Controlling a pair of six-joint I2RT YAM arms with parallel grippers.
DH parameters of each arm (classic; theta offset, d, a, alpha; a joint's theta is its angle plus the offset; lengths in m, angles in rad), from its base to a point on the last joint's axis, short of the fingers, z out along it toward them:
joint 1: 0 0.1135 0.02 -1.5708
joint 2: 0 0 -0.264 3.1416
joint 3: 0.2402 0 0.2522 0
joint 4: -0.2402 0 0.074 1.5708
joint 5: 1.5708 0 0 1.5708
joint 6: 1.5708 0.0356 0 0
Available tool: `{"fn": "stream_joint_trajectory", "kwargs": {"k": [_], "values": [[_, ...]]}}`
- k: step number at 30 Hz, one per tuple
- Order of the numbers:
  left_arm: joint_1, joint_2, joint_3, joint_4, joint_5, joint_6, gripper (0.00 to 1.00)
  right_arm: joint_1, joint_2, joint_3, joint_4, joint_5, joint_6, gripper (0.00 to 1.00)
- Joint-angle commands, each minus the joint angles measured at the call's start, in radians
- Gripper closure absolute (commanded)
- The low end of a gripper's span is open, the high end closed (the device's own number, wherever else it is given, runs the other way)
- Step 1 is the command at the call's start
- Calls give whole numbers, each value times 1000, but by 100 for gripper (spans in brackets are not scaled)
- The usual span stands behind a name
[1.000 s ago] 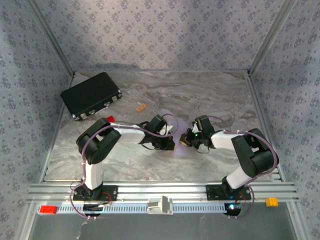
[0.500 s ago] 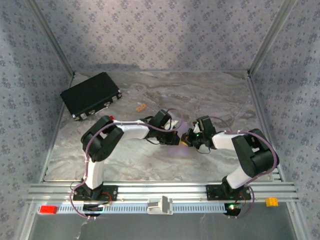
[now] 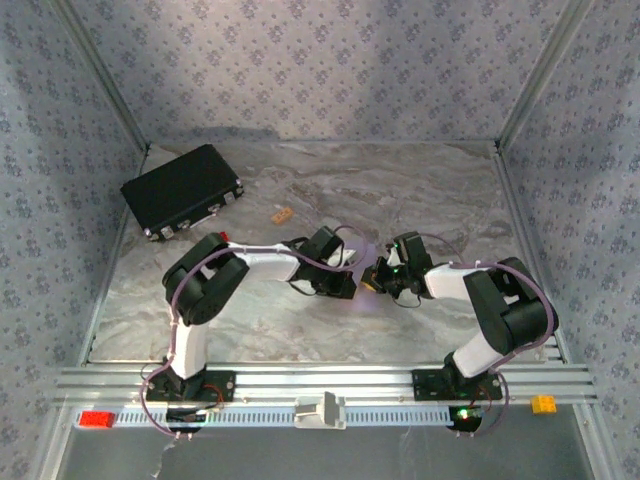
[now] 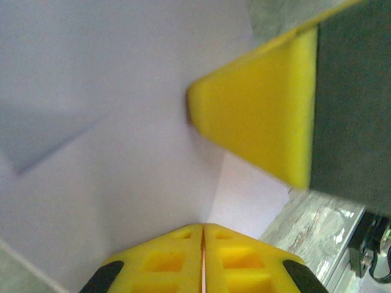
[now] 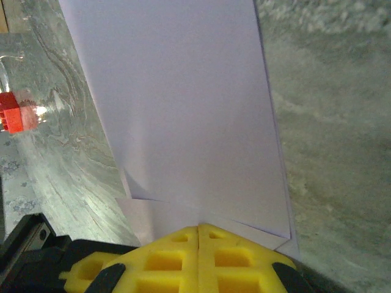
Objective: Fold a paper plane with a square sheet of paper (pick it up from the middle)
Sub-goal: Fold the triangle a second time at the center of the table.
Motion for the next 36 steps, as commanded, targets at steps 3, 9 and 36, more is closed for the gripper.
{"fn": "stream_joint_trajectory", "kwargs": {"k": [3,9,36], "values": [[-11,-69,-76,-100,-17,32,90,-13,21,-22,-56,49,-13,98],[-11,-112,-139,-76,-27,15,90,-13,21,-18,-56,46,-13,98],[51,-92,44,-41,-11,9,92,-6,-354,-16,-302,112,-87,76]]}}
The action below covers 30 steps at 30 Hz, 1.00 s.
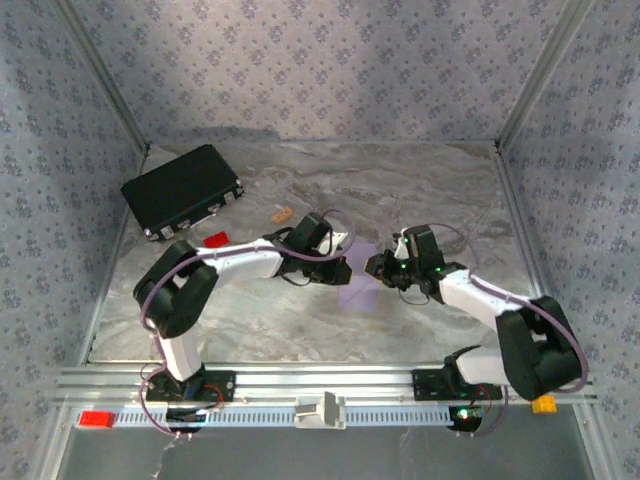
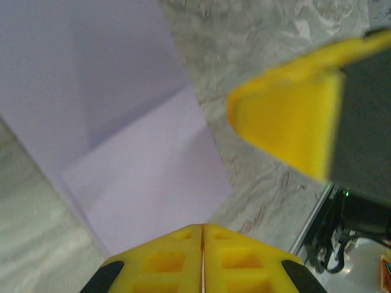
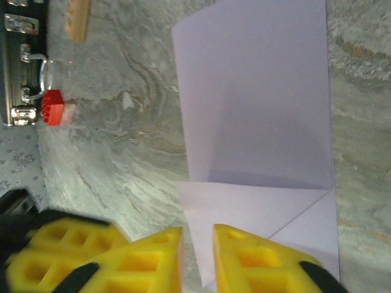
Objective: Fold a paper plane with a square sheet of paper (pick it up from the middle)
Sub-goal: Turn over the paper at the center of the table.
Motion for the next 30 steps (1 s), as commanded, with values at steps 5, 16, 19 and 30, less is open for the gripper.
{"fn": "stream_joint_trajectory", "kwargs": {"k": [5,16,19,30], "values": [[12,102,68,-38,-5,27,92,1,-193,-118,-134,88,54,72],[20,168,78,-68,-44,52,95,22,-227,-130,-187,77,67,67],[19,179,53,-53,-47,41,98,32,-177,-112,-229,95,45,63],[18,160,-19,4,-42,-19,100,81,-121,-67,-234,88,31,63]]}}
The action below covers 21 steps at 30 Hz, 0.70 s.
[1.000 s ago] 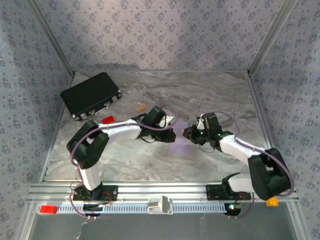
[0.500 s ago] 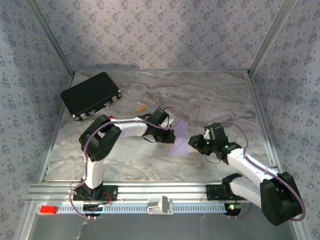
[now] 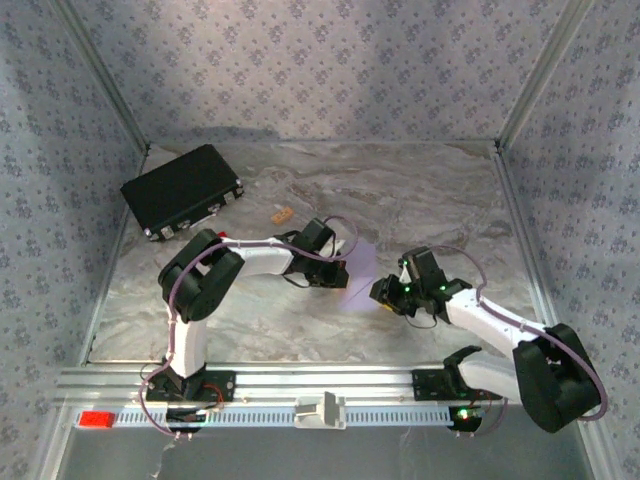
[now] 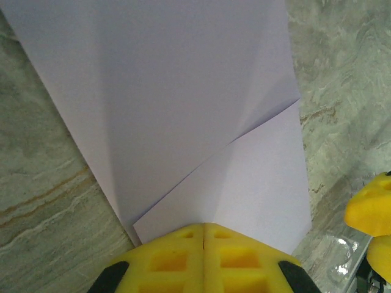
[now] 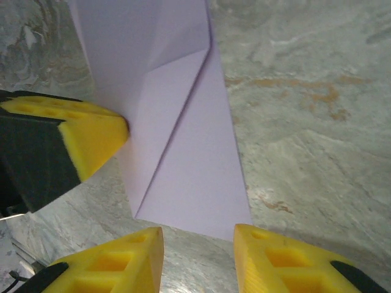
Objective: Fold a paper plane with a square sheet of paper (pick it up from the middle)
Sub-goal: Turn over the paper at the center of the table.
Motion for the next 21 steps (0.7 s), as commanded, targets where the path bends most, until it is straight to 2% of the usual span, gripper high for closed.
{"fn": "stream_joint_trajectory", "kwargs": {"k": [1,21], "values": [[-4,5,-33,-18,-21,-16,100,9,25,39,-29,1,-19,63],[-11,-6,-41,-8,-17,-28,100,62,164,73,1,35,23,59]]}}
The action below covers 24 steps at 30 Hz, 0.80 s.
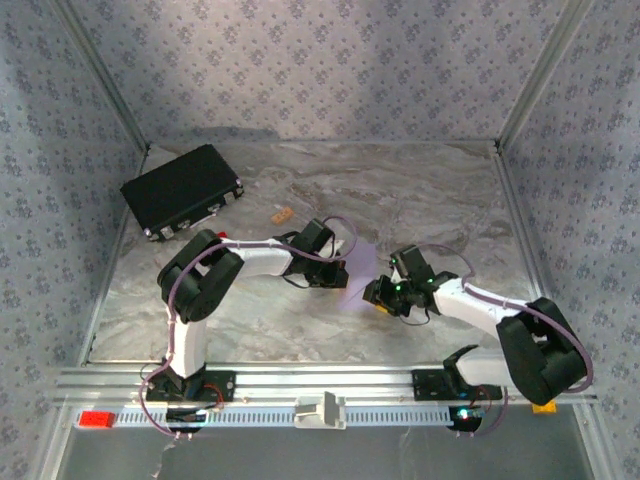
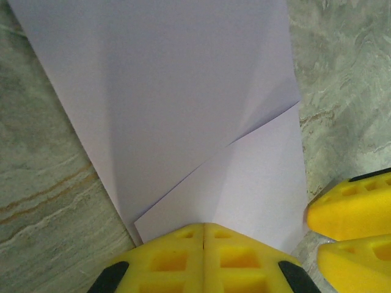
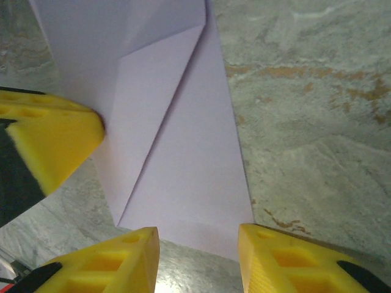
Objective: Fold a paper plane with a square sheet of paper (pick it up from the middle)
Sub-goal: Turn over the paper at the center of the table.
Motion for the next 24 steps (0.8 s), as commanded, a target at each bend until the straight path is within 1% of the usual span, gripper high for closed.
{"fn": "stream_joint_trajectory", "kwargs": {"k": [1,8,16,19,24], "values": [[-9,-1,-29,-28,-17,-6,100,9,22,25,2,23,17,58],[-10,0,-28,-27,-15,-4,100,15,61,22,155,-8,60,52],[-9,1,-26,-30,-14,-4,100,-10,110,92,170,3,53,50],[-12,0,-24,-30,-14,-4,100,-36,123,90,179,-11,51,50],[-10,-1,-24,-30,-14,-6,100,-68,145,61,253,-42,76,51]]}}
